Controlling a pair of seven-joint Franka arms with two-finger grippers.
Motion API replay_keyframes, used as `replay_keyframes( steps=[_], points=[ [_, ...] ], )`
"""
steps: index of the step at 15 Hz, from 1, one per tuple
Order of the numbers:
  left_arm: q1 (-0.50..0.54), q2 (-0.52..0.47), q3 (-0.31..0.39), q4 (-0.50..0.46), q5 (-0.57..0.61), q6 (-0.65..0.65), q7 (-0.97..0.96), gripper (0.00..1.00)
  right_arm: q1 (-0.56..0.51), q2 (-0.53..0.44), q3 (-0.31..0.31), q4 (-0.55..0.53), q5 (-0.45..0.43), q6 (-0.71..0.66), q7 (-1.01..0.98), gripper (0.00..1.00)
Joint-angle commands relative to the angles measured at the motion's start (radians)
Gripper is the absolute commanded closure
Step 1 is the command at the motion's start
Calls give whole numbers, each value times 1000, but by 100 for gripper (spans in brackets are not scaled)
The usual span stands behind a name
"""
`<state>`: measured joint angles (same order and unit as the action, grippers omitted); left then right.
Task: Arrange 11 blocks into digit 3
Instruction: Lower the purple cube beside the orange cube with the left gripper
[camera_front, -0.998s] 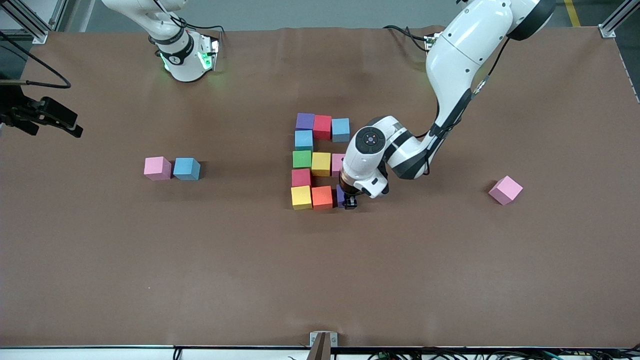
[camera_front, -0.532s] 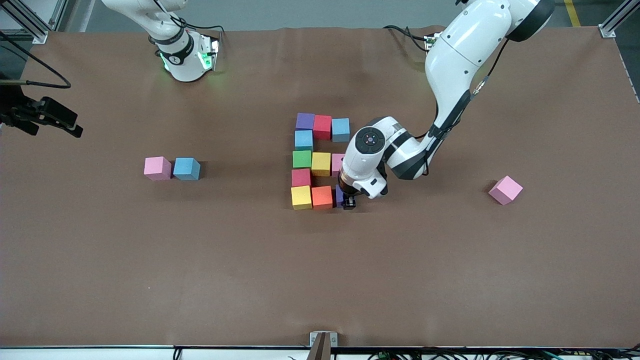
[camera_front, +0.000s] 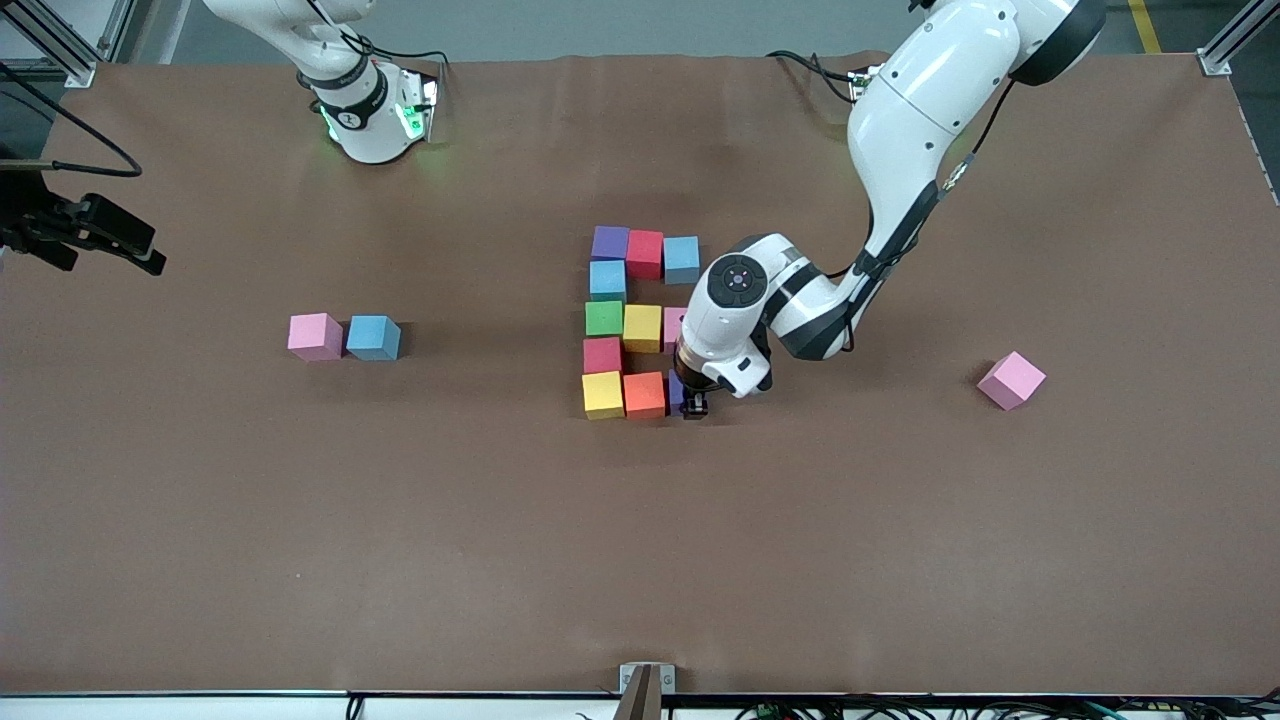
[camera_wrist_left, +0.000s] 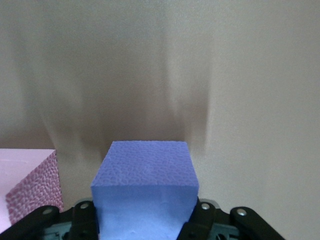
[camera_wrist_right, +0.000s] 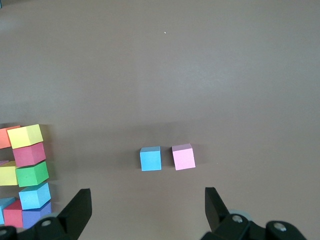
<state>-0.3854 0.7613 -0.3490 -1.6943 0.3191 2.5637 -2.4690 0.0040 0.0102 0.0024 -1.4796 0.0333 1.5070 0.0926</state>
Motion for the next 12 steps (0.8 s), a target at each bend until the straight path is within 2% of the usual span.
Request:
replay_keyframes(
  steps=[1, 9, 12],
  points=[
    [-12, 39, 7, 44, 14, 12, -1, 86, -2, 4, 4, 8, 0, -2, -7, 0],
    [-18, 52, 7, 62, 11, 12, -1, 84, -2, 4, 4, 8, 0, -2, -5, 0],
    [-16, 50, 8, 64, 15, 12, 2, 73, -2, 4, 4, 8, 0, -2, -7, 0]
  ],
)
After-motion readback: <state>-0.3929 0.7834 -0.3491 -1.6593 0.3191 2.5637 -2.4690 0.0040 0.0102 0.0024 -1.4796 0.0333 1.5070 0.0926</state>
